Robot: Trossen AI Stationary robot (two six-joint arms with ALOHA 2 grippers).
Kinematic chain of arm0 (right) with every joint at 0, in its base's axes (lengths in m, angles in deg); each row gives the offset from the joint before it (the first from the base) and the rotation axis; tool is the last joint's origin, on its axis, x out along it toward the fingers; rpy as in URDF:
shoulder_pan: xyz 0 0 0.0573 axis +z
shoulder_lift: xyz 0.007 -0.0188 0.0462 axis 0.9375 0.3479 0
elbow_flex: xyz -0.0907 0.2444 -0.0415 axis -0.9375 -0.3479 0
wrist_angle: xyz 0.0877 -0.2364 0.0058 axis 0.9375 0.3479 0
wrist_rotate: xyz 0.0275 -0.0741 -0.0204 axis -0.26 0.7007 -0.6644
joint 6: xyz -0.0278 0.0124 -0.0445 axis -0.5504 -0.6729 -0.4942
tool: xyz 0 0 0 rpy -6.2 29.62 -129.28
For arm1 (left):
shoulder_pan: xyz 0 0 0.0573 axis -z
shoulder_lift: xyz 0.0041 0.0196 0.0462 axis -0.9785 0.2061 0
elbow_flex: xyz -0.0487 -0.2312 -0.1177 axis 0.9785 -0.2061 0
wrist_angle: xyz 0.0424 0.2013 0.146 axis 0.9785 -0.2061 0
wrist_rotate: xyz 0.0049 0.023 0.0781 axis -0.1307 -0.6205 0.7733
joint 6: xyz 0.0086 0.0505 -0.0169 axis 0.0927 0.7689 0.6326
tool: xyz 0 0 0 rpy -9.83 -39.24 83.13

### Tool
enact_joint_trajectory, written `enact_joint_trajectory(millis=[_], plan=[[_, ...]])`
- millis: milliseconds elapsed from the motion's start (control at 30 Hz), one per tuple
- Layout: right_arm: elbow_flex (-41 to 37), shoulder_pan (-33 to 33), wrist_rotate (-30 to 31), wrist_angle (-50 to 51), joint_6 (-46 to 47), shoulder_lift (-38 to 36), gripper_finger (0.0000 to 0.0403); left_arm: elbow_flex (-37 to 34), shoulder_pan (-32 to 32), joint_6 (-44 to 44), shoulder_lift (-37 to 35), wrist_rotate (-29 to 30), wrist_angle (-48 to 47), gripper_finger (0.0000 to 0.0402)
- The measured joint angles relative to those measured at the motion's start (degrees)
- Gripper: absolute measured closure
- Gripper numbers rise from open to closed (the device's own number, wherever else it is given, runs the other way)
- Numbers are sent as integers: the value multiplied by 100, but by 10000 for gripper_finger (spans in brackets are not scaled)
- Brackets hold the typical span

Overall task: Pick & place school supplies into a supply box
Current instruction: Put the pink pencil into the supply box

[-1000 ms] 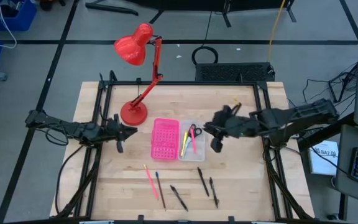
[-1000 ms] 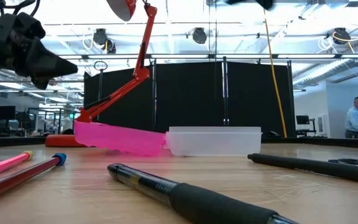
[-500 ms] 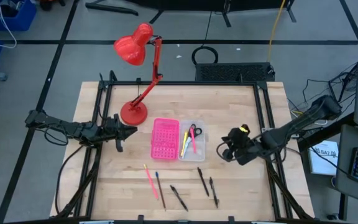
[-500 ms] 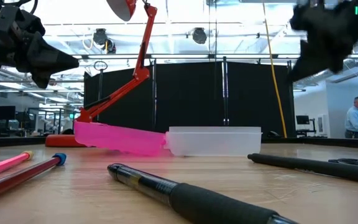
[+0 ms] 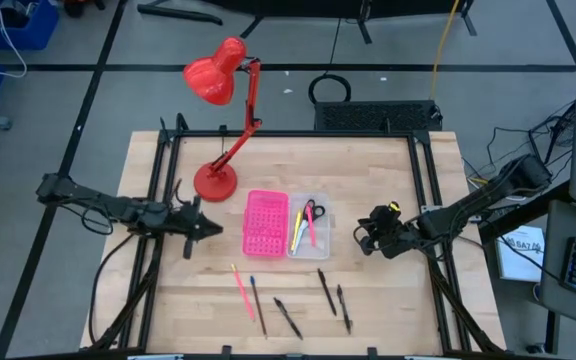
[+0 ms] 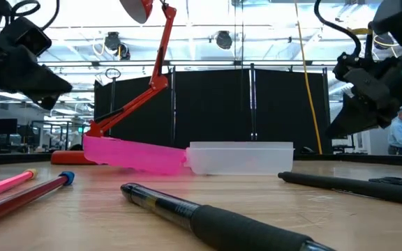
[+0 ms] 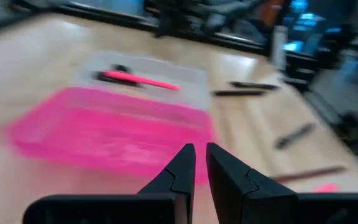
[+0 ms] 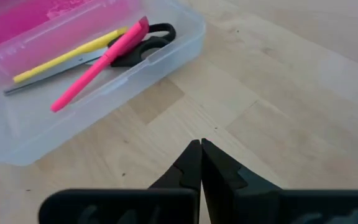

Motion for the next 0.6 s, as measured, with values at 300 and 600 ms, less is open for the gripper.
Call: enact_joint_trajectory(millis=[300,600], plan=[[-1,-192,8,-316,-149,0,402,1060,348,147,2256,-1441,408,355],[0,-232,287,-1146,-1045,0,402,3171,829,2021,4718,-1043,-1661,355]])
